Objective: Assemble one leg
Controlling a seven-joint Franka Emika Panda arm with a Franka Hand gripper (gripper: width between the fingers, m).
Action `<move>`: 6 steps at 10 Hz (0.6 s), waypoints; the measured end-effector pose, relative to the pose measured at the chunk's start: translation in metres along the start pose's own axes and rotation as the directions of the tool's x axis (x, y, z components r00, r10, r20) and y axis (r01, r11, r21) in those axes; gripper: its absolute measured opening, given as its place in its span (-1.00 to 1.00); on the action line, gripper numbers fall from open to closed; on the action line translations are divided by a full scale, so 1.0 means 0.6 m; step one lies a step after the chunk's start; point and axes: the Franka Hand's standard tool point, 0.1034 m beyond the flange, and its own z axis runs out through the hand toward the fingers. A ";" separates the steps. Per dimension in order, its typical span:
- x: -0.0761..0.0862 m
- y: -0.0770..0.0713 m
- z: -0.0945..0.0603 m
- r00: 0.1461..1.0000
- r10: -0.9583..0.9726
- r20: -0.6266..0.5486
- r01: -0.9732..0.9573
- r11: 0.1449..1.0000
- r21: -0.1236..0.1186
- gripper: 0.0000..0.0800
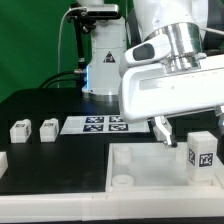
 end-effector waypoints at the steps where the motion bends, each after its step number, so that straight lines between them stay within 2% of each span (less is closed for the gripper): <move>1: 0.000 0.000 0.000 1.000 0.000 0.000 0.000 1.000 0.000 0.62; 3: 0.002 0.000 -0.001 1.000 0.000 0.000 0.000 1.000 0.000 0.62; 4: 0.011 0.001 -0.013 1.000 0.019 0.023 -0.019 1.000 -0.001 0.62; 6: 0.030 -0.005 -0.029 0.994 0.014 0.108 -0.016 1.000 0.018 0.62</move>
Offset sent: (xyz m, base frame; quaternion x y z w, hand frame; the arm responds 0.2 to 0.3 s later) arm -0.0006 -0.0195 0.0389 -0.0525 -0.0628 0.0421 0.9958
